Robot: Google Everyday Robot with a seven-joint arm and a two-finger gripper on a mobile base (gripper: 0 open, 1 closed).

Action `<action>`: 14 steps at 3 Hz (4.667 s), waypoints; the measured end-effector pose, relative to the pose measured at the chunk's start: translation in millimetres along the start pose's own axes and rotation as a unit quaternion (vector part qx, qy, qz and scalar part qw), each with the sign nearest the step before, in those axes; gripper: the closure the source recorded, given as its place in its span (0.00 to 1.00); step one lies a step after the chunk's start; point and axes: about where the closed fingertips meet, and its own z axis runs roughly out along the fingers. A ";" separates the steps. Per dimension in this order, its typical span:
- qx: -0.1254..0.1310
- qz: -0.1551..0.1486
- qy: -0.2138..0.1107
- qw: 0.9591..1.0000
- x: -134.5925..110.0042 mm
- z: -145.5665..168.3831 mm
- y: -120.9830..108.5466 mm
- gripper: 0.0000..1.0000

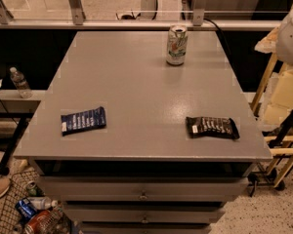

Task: Move rxbar chocolate near 7up can

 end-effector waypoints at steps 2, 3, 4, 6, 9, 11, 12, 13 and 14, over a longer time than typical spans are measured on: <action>-0.008 -0.009 0.003 1.000 -5.8 12.5 -2.2 0.00; -0.028 -0.020 0.015 0.999 -15.6 48.2 -7.1 0.00; -0.053 -0.031 0.004 0.998 -21.0 88.7 -7.4 0.00; -0.084 -0.039 -0.024 0.995 -19.7 143.2 -4.1 0.00; -0.098 -0.042 -0.041 0.993 -13.5 178.2 1.3 0.41; -0.098 -0.042 -0.041 0.993 -16.6 164.9 -2.2 0.88; -0.056 -0.052 -0.051 0.996 -26.1 127.4 -9.0 1.00; -0.003 -0.067 -0.065 0.996 -32.6 79.5 -27.8 1.00; -0.003 -0.067 -0.065 0.996 -32.7 79.5 -27.9 1.00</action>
Offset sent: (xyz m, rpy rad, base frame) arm 0.0175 0.0151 -0.0309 -0.0207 0.0596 0.0483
